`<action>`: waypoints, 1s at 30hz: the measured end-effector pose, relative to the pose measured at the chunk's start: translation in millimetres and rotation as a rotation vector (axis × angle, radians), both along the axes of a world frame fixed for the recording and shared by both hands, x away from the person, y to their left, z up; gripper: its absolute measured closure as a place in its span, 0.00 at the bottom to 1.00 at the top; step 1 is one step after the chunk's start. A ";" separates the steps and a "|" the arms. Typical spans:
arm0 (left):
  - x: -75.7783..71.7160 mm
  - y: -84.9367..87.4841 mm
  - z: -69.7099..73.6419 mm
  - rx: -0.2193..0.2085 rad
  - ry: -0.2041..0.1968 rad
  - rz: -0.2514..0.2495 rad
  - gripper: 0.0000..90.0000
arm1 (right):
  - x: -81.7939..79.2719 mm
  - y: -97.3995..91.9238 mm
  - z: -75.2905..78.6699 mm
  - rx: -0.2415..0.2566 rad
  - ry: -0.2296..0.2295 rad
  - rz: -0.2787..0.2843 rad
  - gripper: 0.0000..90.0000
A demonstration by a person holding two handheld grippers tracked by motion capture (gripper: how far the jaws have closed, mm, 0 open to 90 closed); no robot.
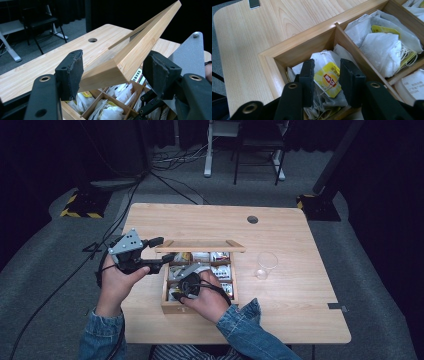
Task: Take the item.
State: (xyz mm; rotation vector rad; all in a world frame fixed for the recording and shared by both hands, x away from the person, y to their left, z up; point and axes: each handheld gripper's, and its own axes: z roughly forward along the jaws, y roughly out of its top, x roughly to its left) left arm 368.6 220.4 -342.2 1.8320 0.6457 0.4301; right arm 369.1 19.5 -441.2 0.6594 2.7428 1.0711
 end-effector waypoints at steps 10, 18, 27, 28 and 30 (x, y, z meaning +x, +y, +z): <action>0.1 0.1 0.1 -0.002 0.001 0.000 0.38 | -1.5 0.9 0.4 -0.019 -0.010 0.020 0.88; 0.2 0.3 0.1 0.001 -0.001 0.000 0.38 | -1.8 -2.6 7.1 -0.016 -0.042 0.024 1.00; 1.0 0.2 0.3 -0.007 0.000 0.000 0.38 | -5.1 -10.5 16.6 0.031 -0.062 0.012 1.00; 1.1 0.3 0.5 -0.006 0.000 -0.001 0.38 | -5.6 -11.4 17.7 0.036 -0.059 0.013 1.00; 1.6 0.4 0.8 -0.004 -0.004 -0.001 0.38 | -6.9 -13.6 20.9 0.050 -0.067 0.009 1.00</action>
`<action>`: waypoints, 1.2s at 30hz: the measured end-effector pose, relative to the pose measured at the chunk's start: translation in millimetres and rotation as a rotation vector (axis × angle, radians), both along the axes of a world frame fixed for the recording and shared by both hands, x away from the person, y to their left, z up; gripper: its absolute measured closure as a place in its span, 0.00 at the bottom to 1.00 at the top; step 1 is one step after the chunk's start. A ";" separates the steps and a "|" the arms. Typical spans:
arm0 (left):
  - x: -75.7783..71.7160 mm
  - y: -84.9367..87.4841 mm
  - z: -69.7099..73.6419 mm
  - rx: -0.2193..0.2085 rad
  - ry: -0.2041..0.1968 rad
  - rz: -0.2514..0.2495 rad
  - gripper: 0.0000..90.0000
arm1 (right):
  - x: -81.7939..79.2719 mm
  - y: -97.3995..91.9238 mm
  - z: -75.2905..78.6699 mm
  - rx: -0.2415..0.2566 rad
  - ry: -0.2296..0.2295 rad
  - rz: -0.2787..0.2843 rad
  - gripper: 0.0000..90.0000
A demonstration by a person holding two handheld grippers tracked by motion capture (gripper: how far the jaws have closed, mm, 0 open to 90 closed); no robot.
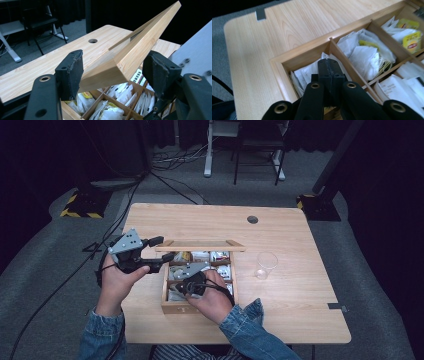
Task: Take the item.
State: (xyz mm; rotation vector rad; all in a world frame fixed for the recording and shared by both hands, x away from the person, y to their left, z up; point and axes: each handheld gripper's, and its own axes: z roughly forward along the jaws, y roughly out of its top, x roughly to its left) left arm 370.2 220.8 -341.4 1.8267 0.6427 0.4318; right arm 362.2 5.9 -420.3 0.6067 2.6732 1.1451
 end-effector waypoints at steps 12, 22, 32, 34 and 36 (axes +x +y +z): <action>0.2 0.1 0.1 -0.005 0.001 -0.006 0.38 | -9.0 -20.4 28.3 0.084 -0.053 -0.021 1.00; -0.4 0.0 0.5 -0.002 0.002 -0.002 0.38 | -11.9 -46.4 48.8 0.127 -0.079 -0.059 1.00; -0.2 1.1 -0.3 -0.007 -0.001 0.002 0.38 | -11.1 -73.9 60.1 0.152 -0.094 -0.107 1.00; -0.2 1.0 -0.3 -0.007 -0.001 0.004 0.38 | -9.7 -81.3 61.5 0.154 -0.097 -0.126 1.00; -0.3 1.0 -0.3 -0.006 -0.002 0.004 0.38 | -7.6 -89.7 62.8 0.160 -0.101 -0.146 1.00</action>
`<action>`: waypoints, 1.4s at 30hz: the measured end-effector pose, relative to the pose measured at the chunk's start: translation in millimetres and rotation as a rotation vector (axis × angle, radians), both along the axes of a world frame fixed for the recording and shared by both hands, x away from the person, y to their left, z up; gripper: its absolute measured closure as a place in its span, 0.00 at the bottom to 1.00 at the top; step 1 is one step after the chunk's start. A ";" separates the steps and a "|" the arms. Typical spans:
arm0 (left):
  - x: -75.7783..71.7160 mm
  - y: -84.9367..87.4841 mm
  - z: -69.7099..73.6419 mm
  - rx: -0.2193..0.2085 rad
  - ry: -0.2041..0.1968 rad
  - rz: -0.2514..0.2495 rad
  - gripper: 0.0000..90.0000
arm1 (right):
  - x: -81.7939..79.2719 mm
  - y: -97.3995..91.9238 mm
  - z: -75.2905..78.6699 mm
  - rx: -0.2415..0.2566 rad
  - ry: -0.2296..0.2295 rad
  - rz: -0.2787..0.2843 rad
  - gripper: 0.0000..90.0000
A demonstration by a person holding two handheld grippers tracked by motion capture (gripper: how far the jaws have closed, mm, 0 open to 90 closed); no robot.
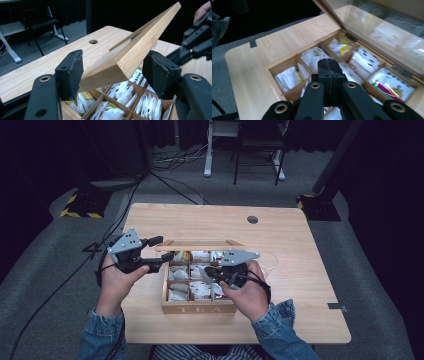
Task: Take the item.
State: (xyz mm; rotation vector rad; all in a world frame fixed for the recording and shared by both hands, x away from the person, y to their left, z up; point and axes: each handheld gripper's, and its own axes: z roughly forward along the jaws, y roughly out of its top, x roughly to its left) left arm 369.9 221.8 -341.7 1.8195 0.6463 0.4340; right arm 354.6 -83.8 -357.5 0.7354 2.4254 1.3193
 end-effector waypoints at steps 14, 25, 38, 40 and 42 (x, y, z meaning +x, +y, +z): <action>0.6 -0.5 -0.4 0.002 0.000 0.002 0.38 | 7.4 -43.6 12.0 0.046 -0.025 -0.108 1.00; 0.5 -0.7 -0.4 0.002 -0.001 0.004 0.38 | 17.0 -74.2 11.9 0.052 -0.025 -0.190 1.00; 0.7 -3.2 -1.1 0.005 0.003 0.001 0.38 | 32.5 -106.7 10.7 0.053 -0.019 -0.293 1.00; 0.7 -3.1 -1.1 0.004 0.003 0.001 0.38 | 34.5 -109.8 10.0 0.053 -0.017 -0.303 1.00; 0.7 -3.0 -1.2 0.003 0.003 0.000 0.38 | 37.0 -113.9 9.8 0.054 -0.020 -0.317 1.00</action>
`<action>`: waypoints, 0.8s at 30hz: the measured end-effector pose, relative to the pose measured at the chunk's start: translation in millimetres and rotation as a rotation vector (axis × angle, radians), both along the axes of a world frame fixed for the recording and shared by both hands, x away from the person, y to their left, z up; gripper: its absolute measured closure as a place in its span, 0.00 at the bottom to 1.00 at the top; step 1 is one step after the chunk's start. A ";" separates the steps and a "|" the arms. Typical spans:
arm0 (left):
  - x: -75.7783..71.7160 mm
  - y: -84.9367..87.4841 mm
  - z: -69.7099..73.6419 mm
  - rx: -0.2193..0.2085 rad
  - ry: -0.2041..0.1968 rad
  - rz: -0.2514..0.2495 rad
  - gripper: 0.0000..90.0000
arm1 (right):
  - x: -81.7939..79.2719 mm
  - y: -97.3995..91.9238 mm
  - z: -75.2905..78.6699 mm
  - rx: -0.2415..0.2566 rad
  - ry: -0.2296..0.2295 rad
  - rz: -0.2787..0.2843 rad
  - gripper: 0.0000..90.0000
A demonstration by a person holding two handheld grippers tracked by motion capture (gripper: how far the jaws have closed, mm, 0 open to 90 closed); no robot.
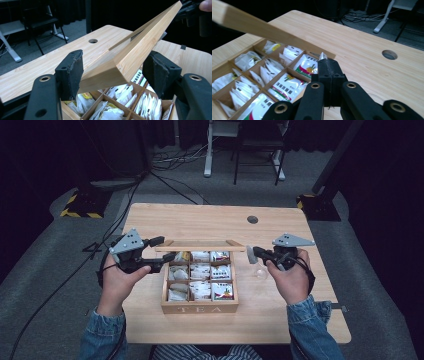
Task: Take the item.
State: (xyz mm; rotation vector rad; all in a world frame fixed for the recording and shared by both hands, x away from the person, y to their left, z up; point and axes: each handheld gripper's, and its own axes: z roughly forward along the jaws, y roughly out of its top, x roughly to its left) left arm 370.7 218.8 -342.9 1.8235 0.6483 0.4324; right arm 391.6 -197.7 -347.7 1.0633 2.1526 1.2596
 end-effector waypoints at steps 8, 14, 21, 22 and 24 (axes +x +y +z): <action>-0.3 -0.1 0.1 0.001 0.001 0.001 0.38 | 8.3 -15.4 -3.6 0.003 -0.013 -0.051 1.00; -0.1 0.0 0.0 0.001 0.000 0.000 0.38 | 16.1 -27.9 -11.6 0.006 -0.002 -0.097 1.00; -0.1 0.0 -0.1 0.001 0.004 -0.003 0.38 | 21.2 -36.4 -21.7 -0.003 -0.006 -0.131 1.00; -0.2 0.0 0.0 0.001 0.004 -0.003 0.38 | 21.9 -37.3 -22.9 -0.003 -0.006 -0.137 1.00; -0.3 -0.1 -0.1 0.001 0.004 -0.002 0.38 | 23.2 -39.0 -25.7 -0.003 -0.002 -0.142 1.00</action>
